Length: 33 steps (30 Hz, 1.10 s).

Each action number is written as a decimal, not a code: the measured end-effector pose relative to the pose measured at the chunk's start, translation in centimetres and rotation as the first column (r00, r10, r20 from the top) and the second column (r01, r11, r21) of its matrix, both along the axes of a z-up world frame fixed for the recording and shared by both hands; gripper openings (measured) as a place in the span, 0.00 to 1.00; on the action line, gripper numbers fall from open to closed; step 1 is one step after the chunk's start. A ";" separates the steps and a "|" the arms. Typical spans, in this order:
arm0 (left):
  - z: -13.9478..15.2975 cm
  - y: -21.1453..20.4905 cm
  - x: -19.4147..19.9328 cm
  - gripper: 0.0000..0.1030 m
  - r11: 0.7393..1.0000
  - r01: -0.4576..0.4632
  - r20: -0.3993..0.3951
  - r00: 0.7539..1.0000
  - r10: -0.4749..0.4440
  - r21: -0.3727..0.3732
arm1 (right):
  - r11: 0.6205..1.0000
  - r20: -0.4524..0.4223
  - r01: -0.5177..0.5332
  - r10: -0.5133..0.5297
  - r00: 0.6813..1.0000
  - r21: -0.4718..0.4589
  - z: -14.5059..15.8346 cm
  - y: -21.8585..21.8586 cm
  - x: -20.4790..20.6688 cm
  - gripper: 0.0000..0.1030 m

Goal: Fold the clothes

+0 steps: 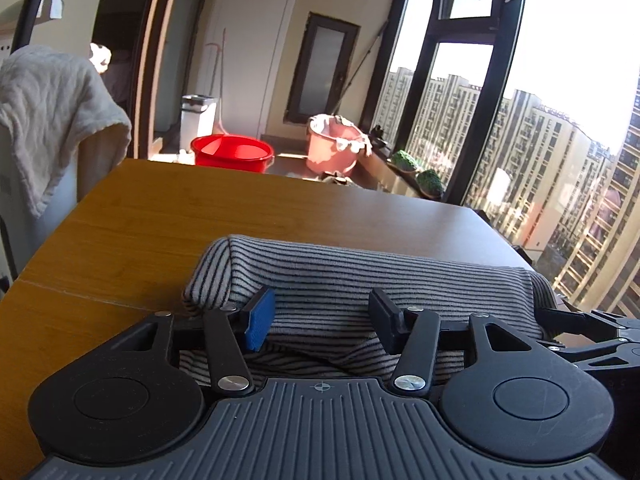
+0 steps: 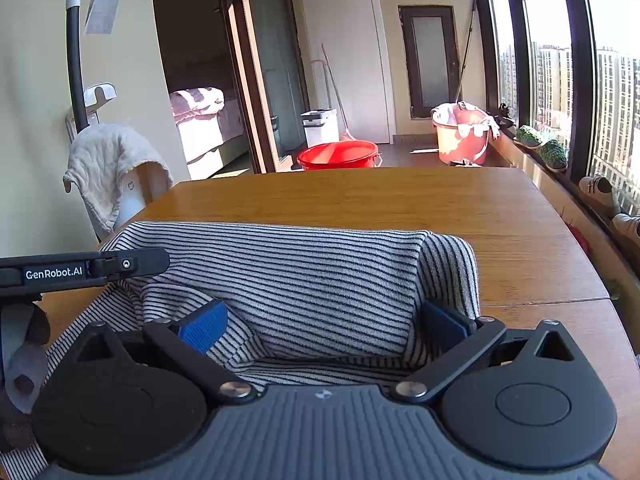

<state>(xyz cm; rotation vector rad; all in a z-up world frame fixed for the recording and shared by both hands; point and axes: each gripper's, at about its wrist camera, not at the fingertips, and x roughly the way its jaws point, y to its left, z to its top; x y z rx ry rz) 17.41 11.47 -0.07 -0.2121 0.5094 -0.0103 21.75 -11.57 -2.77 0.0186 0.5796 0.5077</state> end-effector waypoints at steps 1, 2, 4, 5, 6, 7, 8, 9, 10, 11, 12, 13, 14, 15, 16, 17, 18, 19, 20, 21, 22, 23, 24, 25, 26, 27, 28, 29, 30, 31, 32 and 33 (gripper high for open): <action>-0.1 -0.1 -0.1 0.55 1.000 0.003 0.001 1.000 -0.003 0.006 | 1.000 -0.001 0.000 0.000 1.000 -0.003 0.0 0.1 0.0 1.00; -0.1 -0.1 -0.2 0.55 1.000 0.005 -0.002 1.000 -0.005 0.008 | 1.000 -0.001 0.000 0.000 1.000 -0.006 0.0 0.1 0.1 1.00; -0.2 -0.2 -0.1 0.55 1.000 0.007 -0.011 1.000 -0.007 0.013 | 1.000 -0.007 -0.002 0.002 1.000 -0.010 0.0 0.2 0.1 1.00; -0.3 -0.2 -0.1 0.55 1.000 0.010 -0.016 1.000 -0.010 0.017 | 1.000 -0.010 -0.004 0.004 1.000 -0.015 0.0 0.2 0.2 1.00; -0.4 -0.2 -0.1 0.55 1.000 0.013 -0.020 1.000 -0.013 0.022 | 1.000 -0.016 -0.009 0.009 1.000 -0.030 0.1 0.4 0.3 1.00; -0.4 -0.2 -0.2 0.55 0.999 0.016 -0.022 1.000 -0.016 0.028 | 0.999 -0.022 -0.015 0.014 1.000 -0.047 0.2 0.6 0.3 1.00; -0.4 -0.2 -0.2 0.55 0.999 0.020 -0.022 1.000 -0.019 0.028 | 0.997 -0.025 -0.025 0.024 0.999 -0.073 0.2 0.9 0.3 1.00; -0.5 -0.1 -0.2 0.55 0.999 0.022 -0.022 1.000 -0.022 0.024 | 0.995 -0.028 -0.037 0.034 0.999 -0.098 0.2 1.1 0.2 1.00; -0.5 0.1 -0.3 0.55 1.000 0.025 -0.021 0.999 -0.024 0.017 | 0.993 -0.031 -0.042 0.039 0.999 -0.109 0.4 1.3 0.0 1.00; -0.5 0.3 -0.3 0.56 1.000 0.028 -0.020 0.999 -0.027 0.007 | 0.992 -0.033 -0.044 0.040 0.999 -0.117 0.5 1.4 -0.1 1.00; -0.6 0.4 -0.3 0.56 1.000 0.031 -0.018 0.999 -0.031 -0.001 | 0.994 -0.031 -0.031 0.028 0.999 -0.101 1.0 1.2 -0.4 1.00; -0.6 0.5 -0.4 0.57 0.999 0.034 -0.016 0.999 -0.034 -0.004 | 0.998 -0.011 -0.005 0.004 1.000 -0.067 1.8 0.8 -0.8 1.00; -0.7 0.4 -0.4 0.59 0.999 0.038 -0.015 0.999 -0.038 -0.004 | 1.000 0.028 0.019 -0.019 0.999 -0.025 2.8 0.4 -1.3 1.00; -0.7 0.3 -0.3 0.61 0.999 0.042 -0.015 0.999 -0.042 0.000 | 0.999 0.064 0.041 -0.041 0.997 0.015 3.7 0.0 -1.8 1.00; -0.7 0.2 -0.3 0.62 0.999 0.046 -0.015 0.999 -0.046 0.005 | 0.998 0.092 0.054 -0.057 0.994 0.041 4.5 -0.2 -2.0 0.99; -0.7 0.1 -0.3 0.63 0.999 0.049 -0.015 0.999 -0.049 0.010 | 0.996 0.117 0.065 -0.072 0.991 0.063 5.2 -0.4 -2.2 0.96; -0.6 0.0 -0.3 0.65 0.999 0.053 -0.014 0.999 -0.052 0.013 | 0.995 0.123 0.069 -0.076 0.989 0.066 5.8 -0.4 -1.9 0.87; -0.6 0.0 -0.3 0.65 0.998 0.054 -0.013 0.998 -0.054 0.013 | 0.995 0.127 0.072 -0.080 0.989 0.067 6.2 -0.5 -1.6 0.76; -0.6 0.1 -0.4 0.66 0.998 0.055 -0.013 0.998 -0.055 0.011 | 0.996 0.114 0.074 -0.080 0.990 0.054 6.0 -0.4 -1.2 0.71; -0.6 0.1 -0.4 0.66 0.998 0.055 -0.012 0.998 -0.055 0.008 | 0.997 0.090 0.074 -0.077 0.993 0.039 5.6 -0.3 -0.6 0.62; -0.6 0.2 -0.4 0.66 0.998 0.056 -0.011 0.998 -0.055 0.006 | 0.997 0.050 0.076 -0.077 0.996 0.028 4.8 -0.4 0.0 0.55; -0.6 0.1 -0.3 0.66 0.998 0.056 -0.011 0.998 -0.056 0.006 | 0.996 0.009 0.089 -0.089 0.996 0.021 3.8 -0.6 0.5 0.55; -0.6 0.1 -0.3 0.66 0.998 0.058 -0.011 0.998 -0.058 0.006 | 0.995 -0.008 0.099 -0.099 0.995 0.023 2.7 -1.0 0.7 0.55; -0.6 0.1 -0.3 0.67 0.998 0.060 -0.011 0.998 -0.060 0.007 | 0.994 -0.025 0.109 -0.108 0.994 0.026 1.7 -1.3 0.9 0.54; -0.6 0.0 -0.3 0.68 0.998 0.063 -0.012 0.998 -0.063 0.009 | 0.993 -0.034 0.116 -0.115 0.993 0.028 0.7 -1.6 1.0 0.54; -0.6 -0.1 -0.2 0.69 0.998 0.065 -0.013 0.998 -0.065 0.013 | 0.994 -0.010 0.108 -0.107 0.994 0.030 0.4 -1.7 0.7 0.54; -0.6 -0.1 -0.2 0.70 0.998 0.067 -0.014 0.998 -0.066 0.018 | 0.993 -0.004 0.112 -0.112 0.994 0.021 0.4 -1.5 0.3 0.55; -0.5 -0.2 -0.1 0.71 0.997 0.068 -0.015 0.998 -0.068 0.023 | 0.994 0.001 0.111 -0.111 0.994 0.004 0.4 -1.1 0.2 0.56; -0.5 -0.3 0.1 0.71 0.997 0.069 -0.016 0.998 -0.069 0.025 | 0.994 0.008 0.108 -0.108 0.994 -0.015 0.3 -0.7 0.0 0.61; -0.4 -0.3 0.1 0.71 0.997 0.069 -0.017 0.998 -0.069 0.026 | 0.994 0.017 0.102 -0.101 0.995 -0.036 0.3 -0.4 -0.1 0.64; -0.4 -0.2 0.2 0.71 0.997 0.069 -0.017 0.998 -0.068 0.027 | 0.994 0.022 0.101 -0.100 0.995 -0.048 0.3 -0.1 -0.2 0.65; -0.4 -0.2 0.3 0.71 0.997 0.069 -0.017 0.998 -0.068 0.028 | 0.994 0.023 0.101 -0.100 0.995 -0.049 0.2 -0.1 -0.3 0.65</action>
